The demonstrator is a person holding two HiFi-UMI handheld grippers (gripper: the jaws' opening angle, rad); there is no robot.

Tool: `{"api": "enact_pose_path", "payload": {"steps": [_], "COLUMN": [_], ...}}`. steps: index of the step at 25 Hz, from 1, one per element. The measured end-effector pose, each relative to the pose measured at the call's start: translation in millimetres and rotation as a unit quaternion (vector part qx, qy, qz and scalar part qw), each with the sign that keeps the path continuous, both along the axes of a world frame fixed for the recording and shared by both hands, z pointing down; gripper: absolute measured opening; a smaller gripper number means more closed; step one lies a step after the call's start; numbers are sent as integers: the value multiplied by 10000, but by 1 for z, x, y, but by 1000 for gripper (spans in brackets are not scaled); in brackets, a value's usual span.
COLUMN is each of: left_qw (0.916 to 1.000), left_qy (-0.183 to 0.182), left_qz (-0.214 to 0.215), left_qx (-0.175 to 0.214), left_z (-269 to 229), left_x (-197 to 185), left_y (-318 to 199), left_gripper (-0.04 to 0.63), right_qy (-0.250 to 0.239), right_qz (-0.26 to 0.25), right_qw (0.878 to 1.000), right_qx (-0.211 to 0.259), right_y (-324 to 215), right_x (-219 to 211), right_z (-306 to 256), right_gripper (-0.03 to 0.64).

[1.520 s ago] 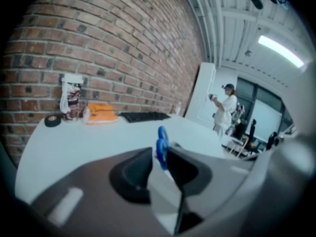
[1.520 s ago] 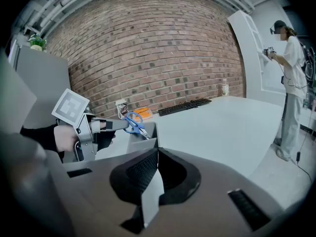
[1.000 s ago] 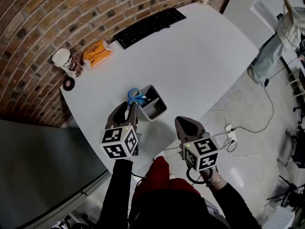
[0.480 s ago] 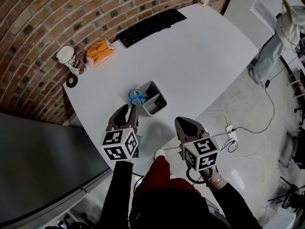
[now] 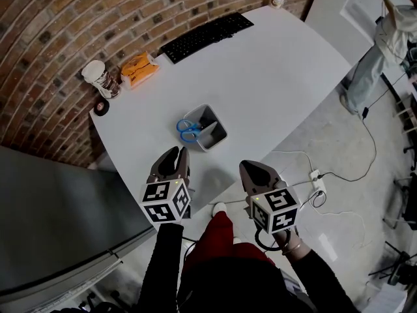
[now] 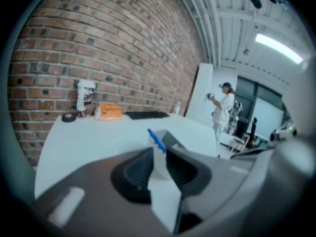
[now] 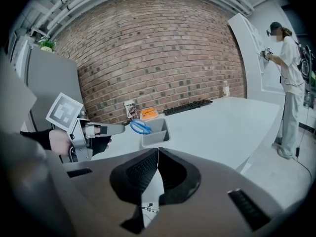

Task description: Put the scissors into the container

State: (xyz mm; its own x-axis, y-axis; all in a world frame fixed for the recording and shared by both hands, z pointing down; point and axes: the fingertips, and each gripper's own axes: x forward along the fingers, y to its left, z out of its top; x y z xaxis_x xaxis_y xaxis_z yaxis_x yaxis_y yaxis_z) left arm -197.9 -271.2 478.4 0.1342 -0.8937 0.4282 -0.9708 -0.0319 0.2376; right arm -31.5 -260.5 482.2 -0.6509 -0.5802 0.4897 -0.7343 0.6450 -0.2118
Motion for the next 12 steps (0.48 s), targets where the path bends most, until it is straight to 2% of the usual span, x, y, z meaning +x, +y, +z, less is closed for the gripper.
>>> {"api": "enact_pose_path", "payload": {"steps": [12], "left_qw": [10000], "left_qy": [-60], "left_qz": [-32], "left_qx": [15], "left_z": [-4], "left_x": [16], "left_y": [40], "left_gripper": [24], "right_qy": [-100], "right_qz": [-35], "right_qw": [9999], "right_qx": [80], "right_y": [28], "right_x": [13], "right_z": [-8], "right_gripper": [9]}}
